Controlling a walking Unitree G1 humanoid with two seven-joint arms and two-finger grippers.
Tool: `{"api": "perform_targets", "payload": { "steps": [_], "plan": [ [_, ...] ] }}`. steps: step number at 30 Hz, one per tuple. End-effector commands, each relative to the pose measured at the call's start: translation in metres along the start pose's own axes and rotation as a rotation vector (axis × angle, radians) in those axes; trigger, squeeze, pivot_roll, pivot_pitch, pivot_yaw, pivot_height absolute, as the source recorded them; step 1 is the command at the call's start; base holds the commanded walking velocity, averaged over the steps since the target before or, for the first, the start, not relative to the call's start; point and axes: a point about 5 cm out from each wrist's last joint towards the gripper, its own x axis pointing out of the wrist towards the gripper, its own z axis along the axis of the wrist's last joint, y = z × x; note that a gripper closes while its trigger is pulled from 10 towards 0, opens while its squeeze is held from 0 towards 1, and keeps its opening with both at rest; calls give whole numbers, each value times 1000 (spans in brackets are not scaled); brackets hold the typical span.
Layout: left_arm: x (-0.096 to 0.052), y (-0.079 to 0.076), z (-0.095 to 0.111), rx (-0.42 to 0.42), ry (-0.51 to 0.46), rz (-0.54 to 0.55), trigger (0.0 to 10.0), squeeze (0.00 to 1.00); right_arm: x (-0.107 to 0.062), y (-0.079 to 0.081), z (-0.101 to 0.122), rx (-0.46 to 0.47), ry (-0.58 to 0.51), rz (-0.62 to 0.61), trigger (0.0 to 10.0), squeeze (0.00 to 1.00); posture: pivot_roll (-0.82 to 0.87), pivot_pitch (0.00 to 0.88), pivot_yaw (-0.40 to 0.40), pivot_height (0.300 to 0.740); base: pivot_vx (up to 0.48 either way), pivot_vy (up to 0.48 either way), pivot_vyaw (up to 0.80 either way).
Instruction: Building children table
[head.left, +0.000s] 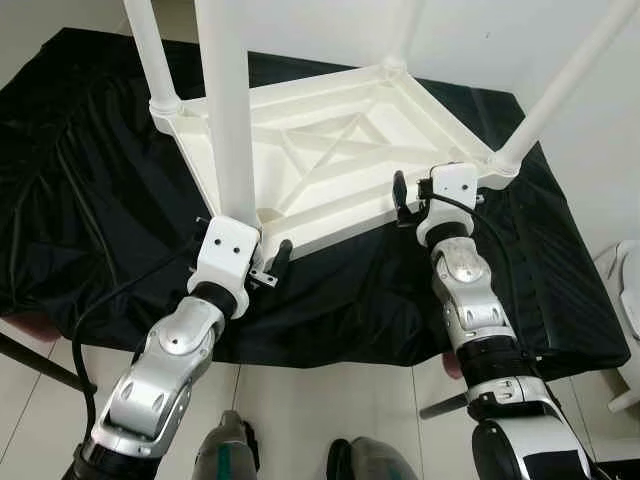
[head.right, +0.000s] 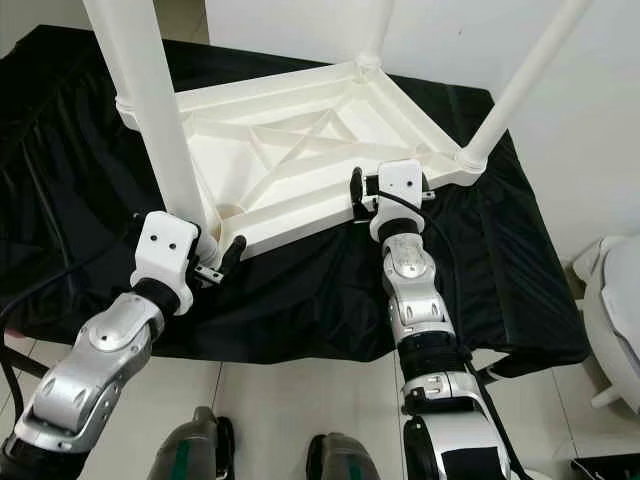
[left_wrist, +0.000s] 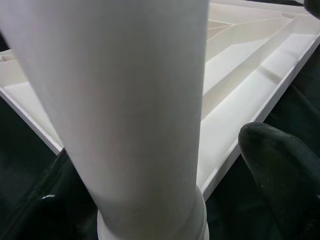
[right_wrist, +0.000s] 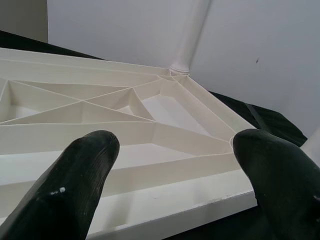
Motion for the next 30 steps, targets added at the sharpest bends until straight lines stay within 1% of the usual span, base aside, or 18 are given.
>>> {"api": "perform_targets", "payload": {
  "steps": [1,3,4,5,8,9,11,13,15,17,20,23,24,25,27,28,29,30],
  "plan": [
    [0,-23,5,-5,-25,-316,10000,0,1,-2,1,-1,-6,0,10000,0,18,44,-77,740,0,0,0],
    [-1,-31,7,-17,-38,-383,10000,0,1,-2,0,-2,2,-3,10000,0,12,44,-79,740,0,0,0],
    [-3,-33,6,-18,-32,-413,10000,0,-1,-5,-4,-22,27,-43,10000,0,7,46,-81,740,0,0,0],
    [-3,-33,6,-18,-32,-413,10000,0,-1,-5,-4,-22,27,-43,10000,0,7,46,-81,740,0,0,0],
    [-7,-33,4,-11,-14,-443,10000,0,-10,-22,-23,-70,130,-231,10000,0,7,46,-81,740,0,0,0],
    [-7,-33,4,-11,-14,-443,10000,0,-10,-22,-23,-70,130,-231,10000,0,7,46,-81,740,0,0,0],
    [-10,-33,2,-5,-4,-460,10000,0,-15,-31,-29,-87,158,-313,10000,0,2,51,-80,740,0,0,0],
    [-12,-32,2,-5,0,-467,10000,0,-17,-34,-31,-94,167,-349,10000,0,2,51,-80,740,0,0,0],
    [-12,-32,2,-5,0,-467,10000,0,-17,-34,-31,-94,167,-349,10000,0,2,51,-80,740,0,0,0],
    [-15,-31,0,-2,6,-474,10000,0,-19,-41,-35,-78,192,-405,10000,0,1,52,-78,740,0,0,0],
    [-17,-30,0,0,9,-476,10000,0,-18,-43,-37,-60,206,-415,10000,0,1,52,-78,740,0,0,0],
    [-18,-25,-1,13,22,-446,10000,0,-13,-42,-36,2,201,-392,10000,0,5,52,-79,740,0,0,0],
    [-18,-25,-1,13,22,-446,10000,0,-13,-42,-36,2,201,-392,10000,0,5,52,-79,740,0,0,0],
    [-15,-20,-5,18,40,-386,10000,0,-8,-38,-32,51,187,-352,10000,0,7,53,-77,740,0,0,0],
    [-15,-20,-5,18,40,-386,10000,0,-8,-38,-32,51,187,-352,10000,0,7,53,-77,740,0,0,0],
    [-13,-14,-8,31,54,-333,10000,0,-3,-36,-29,81,179,-341,10000,0,7,54,-78,740,0,0,0],
    [-13,-14,-8,31,54,-333,10000,0,-3,-36,-29,81,179,-341,10000,0,7,54,-78,740,0,0,0],
    [-13,-10,-11,33,73,-281,10000,0,1,-34,-26,109,178,-343,10000,0,9,52,-80,740,0,0,0]
  ]
}}
